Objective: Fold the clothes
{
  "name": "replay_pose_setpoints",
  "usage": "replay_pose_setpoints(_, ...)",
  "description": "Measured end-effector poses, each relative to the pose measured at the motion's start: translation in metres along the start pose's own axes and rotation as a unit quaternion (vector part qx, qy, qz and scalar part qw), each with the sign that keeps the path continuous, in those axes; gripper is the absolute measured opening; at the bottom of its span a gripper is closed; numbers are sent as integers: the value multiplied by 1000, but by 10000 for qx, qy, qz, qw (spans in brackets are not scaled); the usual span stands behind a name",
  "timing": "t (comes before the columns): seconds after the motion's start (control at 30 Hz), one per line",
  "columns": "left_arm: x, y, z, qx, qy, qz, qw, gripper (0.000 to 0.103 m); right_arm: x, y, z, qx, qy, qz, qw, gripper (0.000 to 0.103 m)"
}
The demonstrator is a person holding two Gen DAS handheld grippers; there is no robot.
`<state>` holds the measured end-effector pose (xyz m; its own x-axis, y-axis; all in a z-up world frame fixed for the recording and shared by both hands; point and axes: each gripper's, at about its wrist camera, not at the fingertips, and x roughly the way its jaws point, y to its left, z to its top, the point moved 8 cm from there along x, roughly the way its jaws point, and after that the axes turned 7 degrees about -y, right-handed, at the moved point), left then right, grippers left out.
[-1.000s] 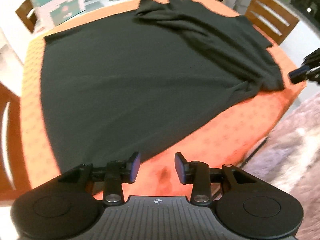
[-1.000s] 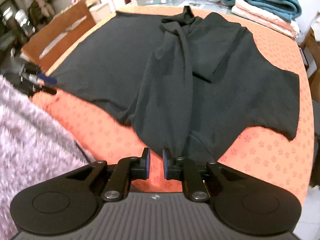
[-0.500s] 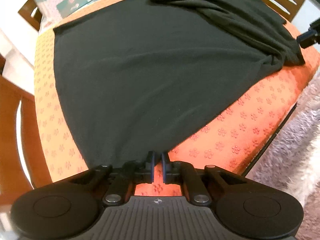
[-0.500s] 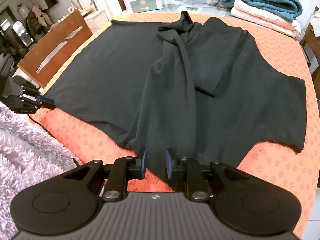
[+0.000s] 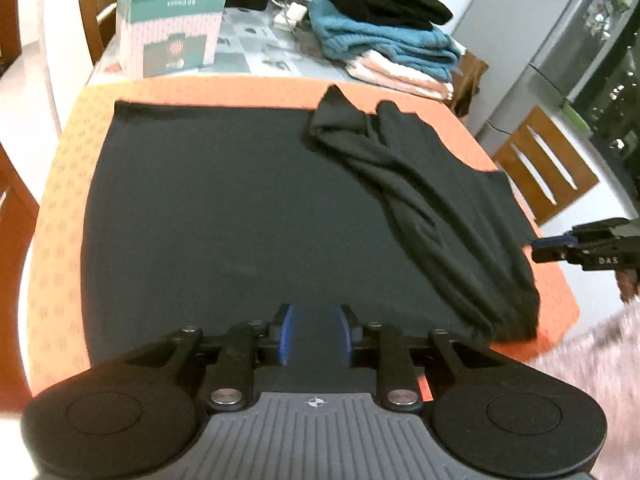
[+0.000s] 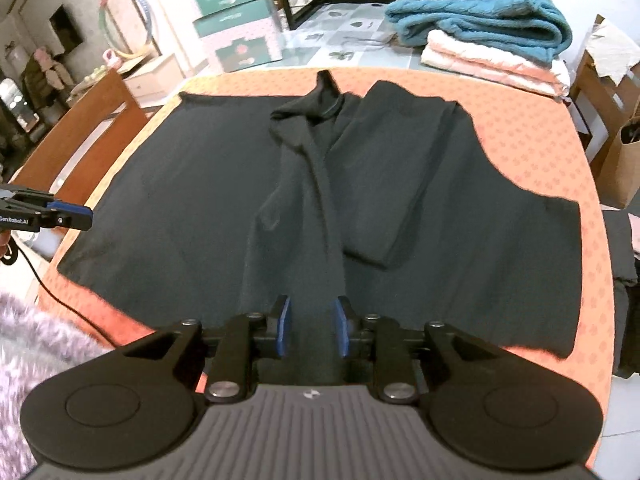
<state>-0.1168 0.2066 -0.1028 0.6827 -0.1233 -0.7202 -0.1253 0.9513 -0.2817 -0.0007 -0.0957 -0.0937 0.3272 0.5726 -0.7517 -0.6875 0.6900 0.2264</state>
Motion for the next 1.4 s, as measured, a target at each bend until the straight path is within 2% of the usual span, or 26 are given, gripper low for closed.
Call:
replay_pose_setpoints(0.1, 16, 0, 15, -119, -86, 147, 9998, 28, 9, -9, 17, 104, -30, -37, 9999, 27)
replay_pose_setpoints(0.3, 50, -4, 43, -537, -351, 168, 9978, 31, 31, -21, 58, 149, -197, -118, 9996, 27)
replay_pose_setpoints(0.5, 84, -8, 64, -727, -395, 321, 9961, 33, 72, -23, 104, 123, -241, 104, 9996, 30)
replay_pose_setpoints(0.63, 98, -12, 73, -705, -317, 330, 9965, 33, 117, -18, 119, -257, 118, 298, 9992, 32)
replay_pose_setpoints(0.8, 100, -20, 72, -345, -226, 351, 9985, 37, 149, -9, 104, -534, 692, 663, 9940, 31)
replay_pose_setpoints(0.83, 101, -21, 70, -320, -185, 327, 9988, 37, 153, -7, 100, -553, 778, 751, 9926, 19)
replay_pose_setpoints(0.87, 102, -22, 68, -295, -143, 304, 9990, 37, 151, -7, 100, -548, 739, 742, 9930, 2)
replay_pose_setpoints(0.93, 104, -23, 63, -237, -70, 240, 9994, 37, 149, -7, 100, -536, 660, 725, 9937, 2)
replay_pose_setpoints(1.03, 107, -25, 58, -126, 31, 163, 9998, 37, 132, -17, 112, -406, 324, 486, 9975, 2)
replay_pose_setpoints(1.17, 108, -27, 57, 52, 53, 98, 9999, 37, 110, -46, 125, -296, -15, -146, 9995, 2)
replay_pose_setpoints(1.3, 111, -26, 58, 40, 35, 49, 10000, 38, 113, -74, 119, -291, 18, -650, 9975, 2)
replay_pose_setpoints(1.4, 113, -28, 60, -21, 48, -16, 10000, 40, 134, -93, 103, -261, 339, -931, 9947, 3)
